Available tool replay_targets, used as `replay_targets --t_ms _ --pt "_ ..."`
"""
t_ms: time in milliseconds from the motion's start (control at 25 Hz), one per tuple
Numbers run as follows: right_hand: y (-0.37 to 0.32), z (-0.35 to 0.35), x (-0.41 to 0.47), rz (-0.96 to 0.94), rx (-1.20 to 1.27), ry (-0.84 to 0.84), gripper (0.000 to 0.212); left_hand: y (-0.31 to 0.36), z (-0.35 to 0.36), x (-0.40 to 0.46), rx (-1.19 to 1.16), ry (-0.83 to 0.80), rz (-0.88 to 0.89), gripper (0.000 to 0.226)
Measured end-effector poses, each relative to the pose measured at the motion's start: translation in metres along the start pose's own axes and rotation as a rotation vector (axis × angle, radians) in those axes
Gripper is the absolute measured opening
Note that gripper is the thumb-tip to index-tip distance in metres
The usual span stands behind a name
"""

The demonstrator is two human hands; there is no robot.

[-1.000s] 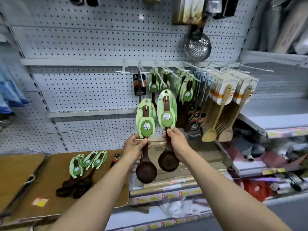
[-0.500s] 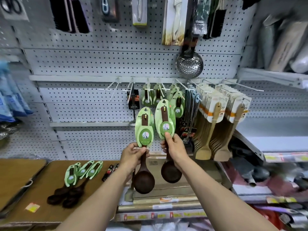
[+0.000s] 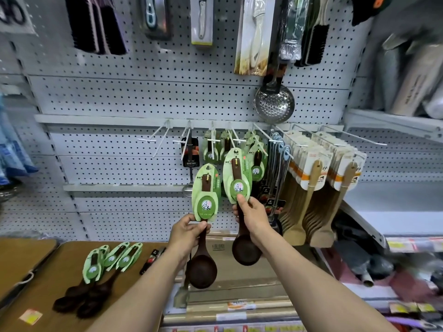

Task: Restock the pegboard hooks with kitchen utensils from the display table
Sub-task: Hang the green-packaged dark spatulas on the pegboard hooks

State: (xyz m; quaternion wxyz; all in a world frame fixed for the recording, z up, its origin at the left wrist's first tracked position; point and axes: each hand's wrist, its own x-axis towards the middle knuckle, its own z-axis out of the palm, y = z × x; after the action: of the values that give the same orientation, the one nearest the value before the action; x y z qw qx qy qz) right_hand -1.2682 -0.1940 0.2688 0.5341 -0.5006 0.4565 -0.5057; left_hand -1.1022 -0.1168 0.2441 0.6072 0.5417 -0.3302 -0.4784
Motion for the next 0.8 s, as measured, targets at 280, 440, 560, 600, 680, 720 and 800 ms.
replay_targets --t_ms 280,440,560,600,680,720,800 --pt "0.005 0.011 0.057 0.036 0.011 -0.007 0.021 -0.002 -0.006 0.035 0.001 0.026 -0.052 0.012" --pt "0.009 0.020 0.097 0.042 -0.032 0.008 0.023 -0.002 -0.010 0.062 0.017 0.025 -0.076 0.011" --pt "0.013 0.034 0.125 0.057 -0.014 0.018 0.023 -0.002 -0.015 0.089 0.008 0.024 -0.089 0.015" --pt "0.014 0.038 0.134 0.068 -0.010 0.023 0.023 -0.002 -0.017 0.096 0.017 0.023 -0.091 0.015" --pt "0.015 0.045 0.148 0.099 0.009 0.037 0.020 0.000 -0.019 0.110 0.027 0.013 -0.093 0.015" --pt "0.015 0.048 0.155 0.109 0.021 0.045 0.018 0.000 -0.020 0.116 0.030 0.007 -0.097 0.015" --pt "0.015 0.051 0.166 0.118 0.030 0.062 0.017 0.000 -0.021 0.126 0.040 -0.003 -0.103 0.014"
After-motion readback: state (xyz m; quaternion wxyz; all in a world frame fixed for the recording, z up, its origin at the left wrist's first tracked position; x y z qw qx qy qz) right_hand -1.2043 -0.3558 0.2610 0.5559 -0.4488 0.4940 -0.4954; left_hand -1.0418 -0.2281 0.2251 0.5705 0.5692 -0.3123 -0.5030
